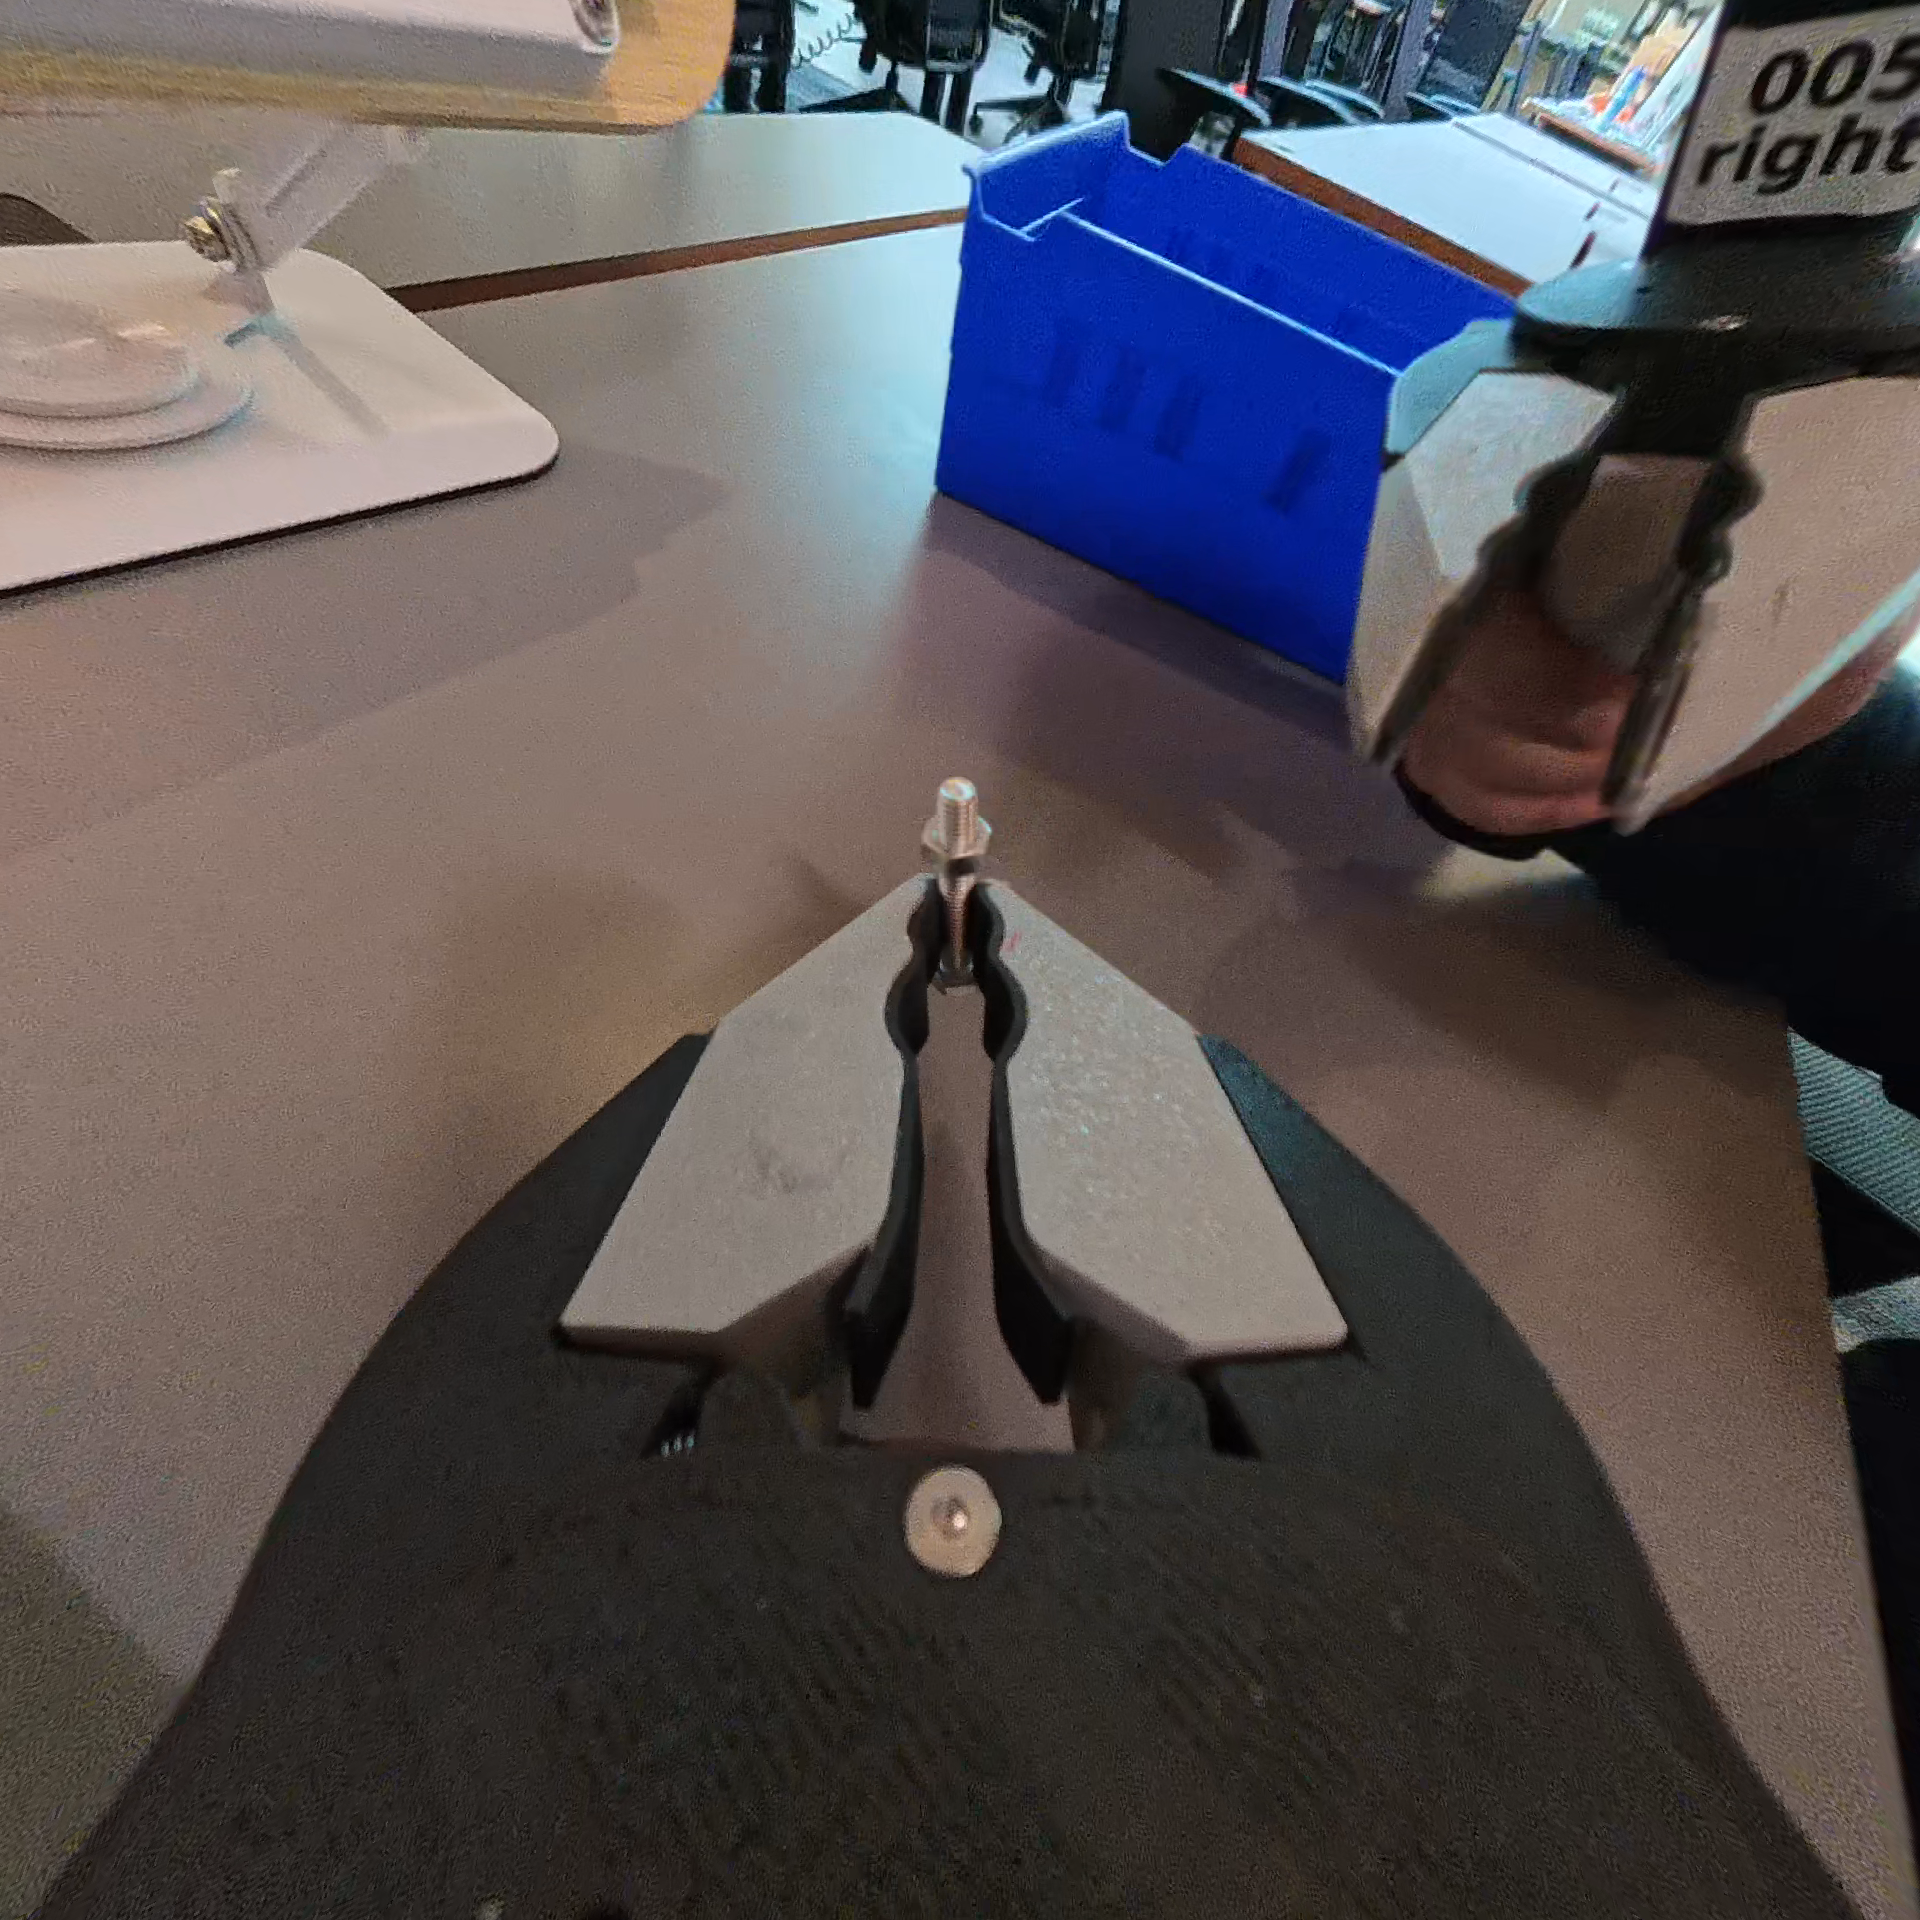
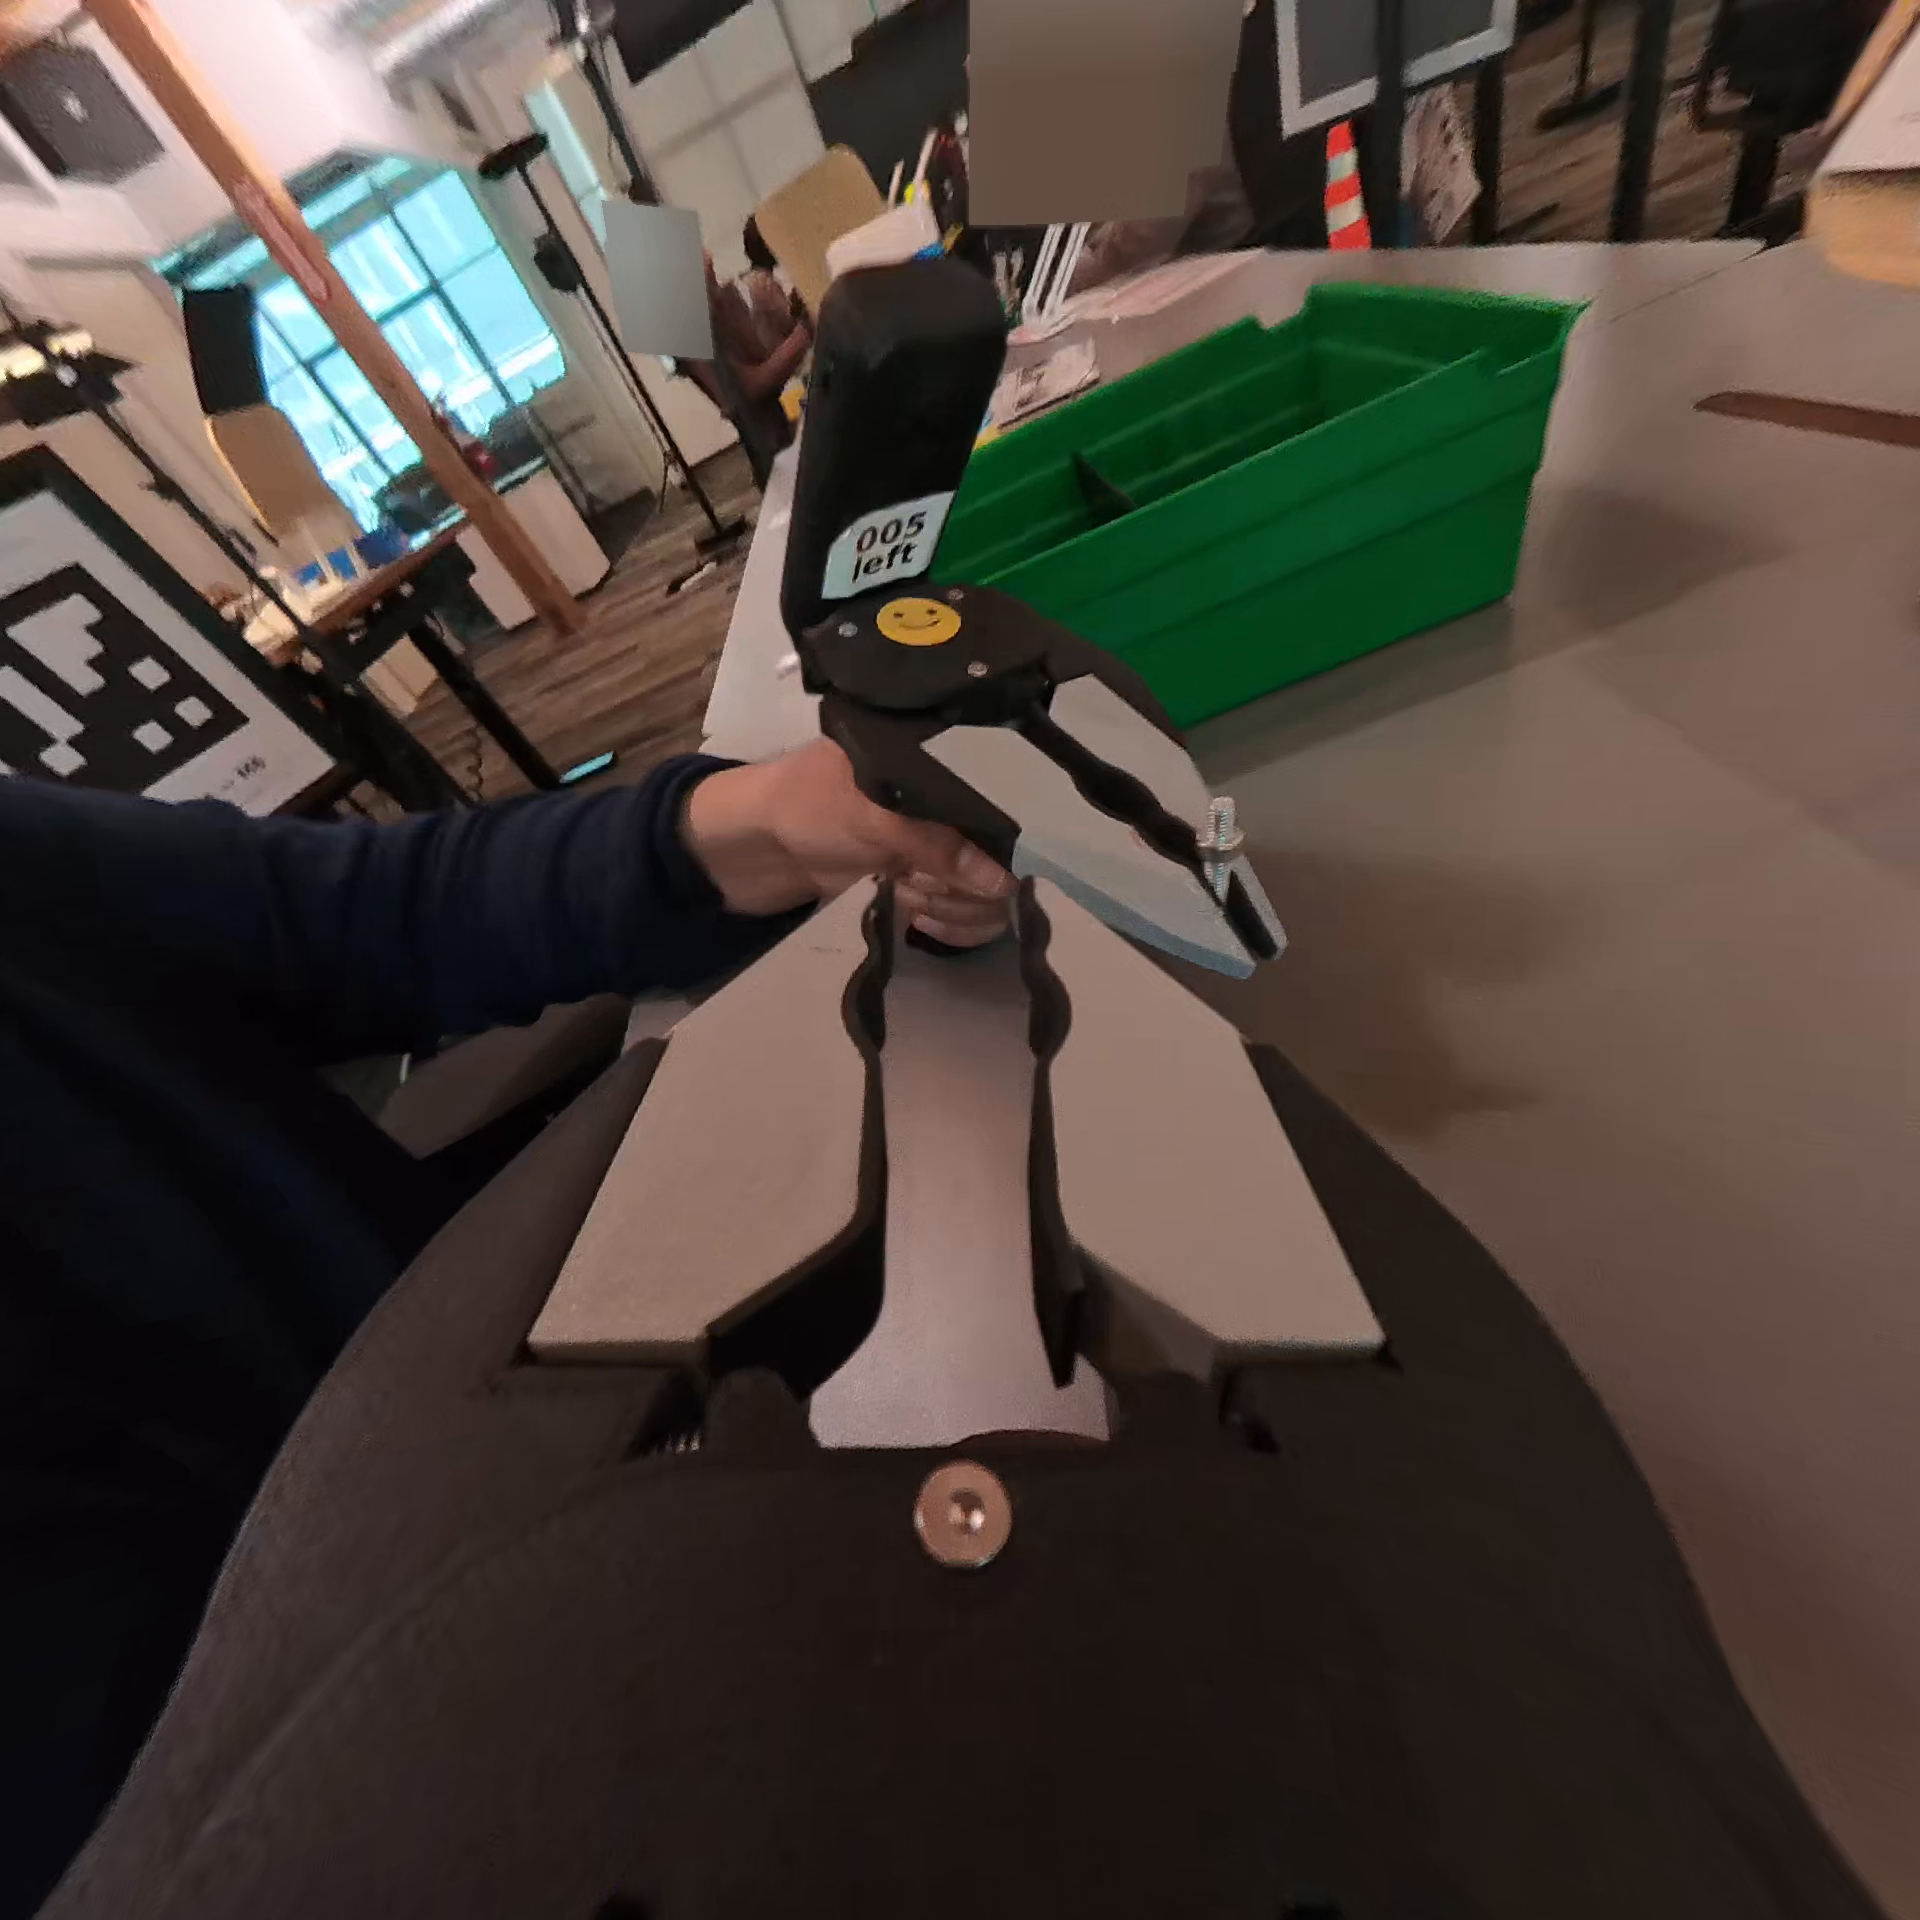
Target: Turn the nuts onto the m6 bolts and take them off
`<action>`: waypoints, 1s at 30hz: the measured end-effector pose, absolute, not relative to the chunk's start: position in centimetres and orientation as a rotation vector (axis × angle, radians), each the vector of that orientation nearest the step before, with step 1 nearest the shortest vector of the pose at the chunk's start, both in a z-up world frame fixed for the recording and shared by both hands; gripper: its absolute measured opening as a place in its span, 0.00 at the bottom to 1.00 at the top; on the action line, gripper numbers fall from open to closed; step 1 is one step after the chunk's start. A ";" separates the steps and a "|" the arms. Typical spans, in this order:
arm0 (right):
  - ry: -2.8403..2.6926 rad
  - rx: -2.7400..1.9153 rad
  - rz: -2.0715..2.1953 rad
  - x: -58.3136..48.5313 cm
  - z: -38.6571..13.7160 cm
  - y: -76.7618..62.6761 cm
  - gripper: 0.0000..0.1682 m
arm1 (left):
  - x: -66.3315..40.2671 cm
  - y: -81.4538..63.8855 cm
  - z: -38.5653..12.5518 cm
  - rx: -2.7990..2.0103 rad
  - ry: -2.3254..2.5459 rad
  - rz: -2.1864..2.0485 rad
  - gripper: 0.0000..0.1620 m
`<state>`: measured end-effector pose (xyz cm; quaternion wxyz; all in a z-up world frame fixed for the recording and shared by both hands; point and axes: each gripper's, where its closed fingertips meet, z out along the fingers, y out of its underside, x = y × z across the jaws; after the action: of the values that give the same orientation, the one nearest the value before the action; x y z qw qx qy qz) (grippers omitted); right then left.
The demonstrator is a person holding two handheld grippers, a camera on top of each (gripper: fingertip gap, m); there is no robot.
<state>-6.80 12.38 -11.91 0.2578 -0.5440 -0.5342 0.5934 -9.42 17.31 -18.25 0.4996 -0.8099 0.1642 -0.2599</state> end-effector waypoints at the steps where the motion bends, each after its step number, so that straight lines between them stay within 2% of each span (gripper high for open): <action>1: -1.415 -1.494 1.598 -6.8 -11.9 13.1 0.16 | -9.3 17.2 -18.2 -1.953 0.406 -0.644 0.02; 4: -1.354 -1.583 1.541 -7.4 -12.9 14.6 0.27 | -6.9 16.2 -17.4 -1.911 0.473 -0.751 0.02; 8: -1.450 -1.616 1.513 -8.0 -14.5 13.3 0.27 | -4.8 15.4 -17.3 -1.895 0.589 -0.707 0.02; 10: -1.487 -1.590 1.478 -7.8 -14.3 12.9 0.30 | -6.5 16.5 -17.6 -1.923 0.508 -0.627 0.02; 11: -1.523 -1.537 1.495 -7.3 -13.8 12.3 0.10 | -8.1 17.2 -17.7 -1.938 0.437 -0.572 0.02; 12: -1.522 -1.485 1.546 -6.9 -12.9 11.8 0.00 | -9.6 17.7 -18.0 -1.948 0.402 -0.511 0.02; 16: -1.376 -1.546 1.529 -7.1 -12.3 14.1 0.18 | -9.5 17.4 -18.2 -1.948 0.448 -0.525 0.02; 17: -1.363 -1.572 1.501 -7.2 -12.7 14.5 0.18 | -8.6 17.2 -18.0 -1.939 0.471 -0.552 0.02; 19: -1.356 -1.615 1.439 -7.6 -13.7 15.0 0.18 | -6.9 16.6 -17.7 -1.921 0.526 -0.570 0.02; 22: -1.408 -1.622 1.356 -8.1 -14.9 14.8 0.07 | -5.8 16.3 -17.3 -1.897 0.566 -0.552 0.02; 24: -1.410 -1.618 1.311 -8.3 -15.1 14.9 0.05 | -5.8 16.3 -17.4 -1.898 0.570 -0.518 0.02; 29: -1.336 -1.651 1.372 -8.6 -15.2 15.1 0.05 | -5.9 16.4 -17.7 -1.901 0.600 -0.457 0.02; 30: -1.320 -1.663 1.401 -8.7 -15.2 15.1 0.08 | -5.7 16.2 -17.9 -1.907 0.618 -0.457 0.02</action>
<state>-8.74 15.05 -15.20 0.2944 -0.6247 -0.4958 0.5265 -5.73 16.23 -17.88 0.5165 -0.7942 0.2574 -0.1904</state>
